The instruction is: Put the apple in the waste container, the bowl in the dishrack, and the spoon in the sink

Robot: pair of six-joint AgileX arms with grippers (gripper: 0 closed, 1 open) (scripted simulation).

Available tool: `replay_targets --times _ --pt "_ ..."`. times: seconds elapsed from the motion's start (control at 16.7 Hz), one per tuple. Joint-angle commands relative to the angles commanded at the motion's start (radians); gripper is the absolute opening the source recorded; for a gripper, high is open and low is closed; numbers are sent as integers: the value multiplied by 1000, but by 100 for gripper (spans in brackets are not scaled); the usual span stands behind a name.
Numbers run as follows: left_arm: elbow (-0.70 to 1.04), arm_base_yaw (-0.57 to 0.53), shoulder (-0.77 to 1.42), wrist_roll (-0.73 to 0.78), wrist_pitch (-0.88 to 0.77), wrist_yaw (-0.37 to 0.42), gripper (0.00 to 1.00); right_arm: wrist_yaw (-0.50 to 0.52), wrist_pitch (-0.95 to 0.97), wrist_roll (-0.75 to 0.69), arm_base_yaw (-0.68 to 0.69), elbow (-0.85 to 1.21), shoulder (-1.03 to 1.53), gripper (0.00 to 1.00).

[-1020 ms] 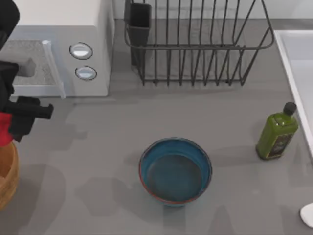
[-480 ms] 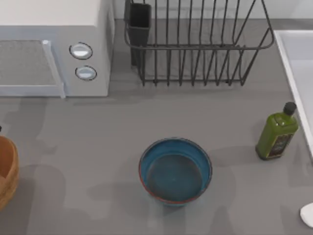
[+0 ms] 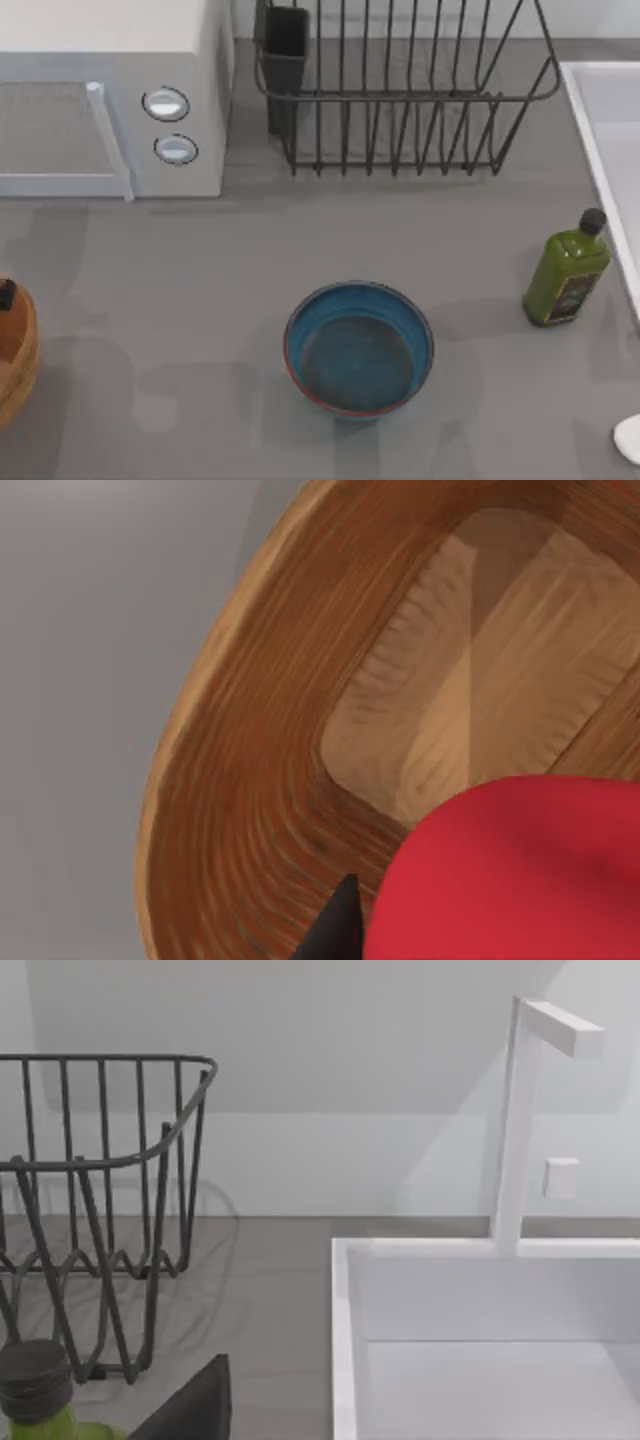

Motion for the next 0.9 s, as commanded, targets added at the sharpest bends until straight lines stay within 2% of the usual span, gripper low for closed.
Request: replay_targets --times 0.18,0.48,0.9 --pt "-91 16 13 15 106 1 0 0 0 0 0 0 0 100" --pt "-109 24 21 22 124 1 0 0 0 0 0 0 0 100" --pt "-109 24 21 22 124 1 53 0 0 0 0 0 0 100"
